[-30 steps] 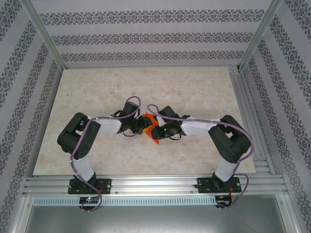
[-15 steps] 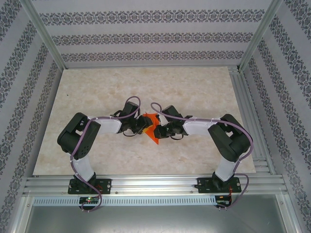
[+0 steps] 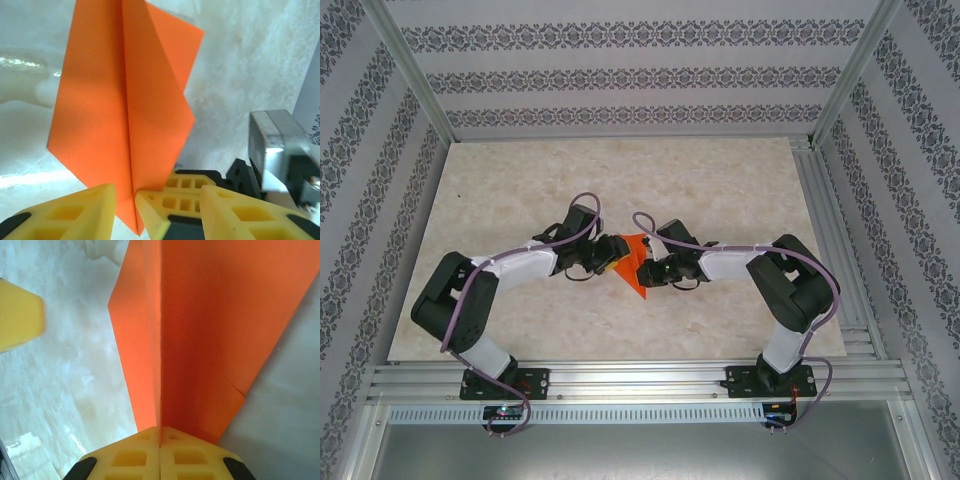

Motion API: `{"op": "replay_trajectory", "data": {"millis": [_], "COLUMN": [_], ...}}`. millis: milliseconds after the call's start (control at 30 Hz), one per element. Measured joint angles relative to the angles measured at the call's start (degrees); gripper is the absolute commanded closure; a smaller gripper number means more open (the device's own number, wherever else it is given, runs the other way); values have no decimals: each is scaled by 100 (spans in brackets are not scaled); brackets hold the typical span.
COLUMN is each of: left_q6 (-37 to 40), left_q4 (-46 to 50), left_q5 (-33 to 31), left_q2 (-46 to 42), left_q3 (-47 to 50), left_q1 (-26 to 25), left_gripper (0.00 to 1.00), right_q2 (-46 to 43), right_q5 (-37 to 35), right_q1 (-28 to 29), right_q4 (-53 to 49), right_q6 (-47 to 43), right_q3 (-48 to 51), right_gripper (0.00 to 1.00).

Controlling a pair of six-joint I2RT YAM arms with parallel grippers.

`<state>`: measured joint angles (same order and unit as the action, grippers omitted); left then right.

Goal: Fold a paper plane with a square sheet of paper (fold left side to right side)
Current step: Fourth fold the wing at the center of the table.

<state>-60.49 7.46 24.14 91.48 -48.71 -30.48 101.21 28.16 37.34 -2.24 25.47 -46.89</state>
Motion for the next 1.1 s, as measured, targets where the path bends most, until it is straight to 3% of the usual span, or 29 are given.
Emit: {"op": "replay_trajectory", "data": {"millis": [100, 433, 1100], "left_q6": [4, -157, -264], "left_q4": [-20, -470, -872], "left_q5": [17, 260, 365], "left_q2": [52, 931, 1305], "left_q3": [-13, -59, -225], "left_q1": [9, -4, -105], "left_gripper": [61, 61, 62], "right_q2": [0, 0, 33], "right_q5": [22, 72, 101], "right_q1": [-2, -37, -39], "right_q4": [61, 105, 118], "right_q6": [22, 61, 66], "right_q3": [35, 61, 68], "right_gripper": [94, 94, 89]}}
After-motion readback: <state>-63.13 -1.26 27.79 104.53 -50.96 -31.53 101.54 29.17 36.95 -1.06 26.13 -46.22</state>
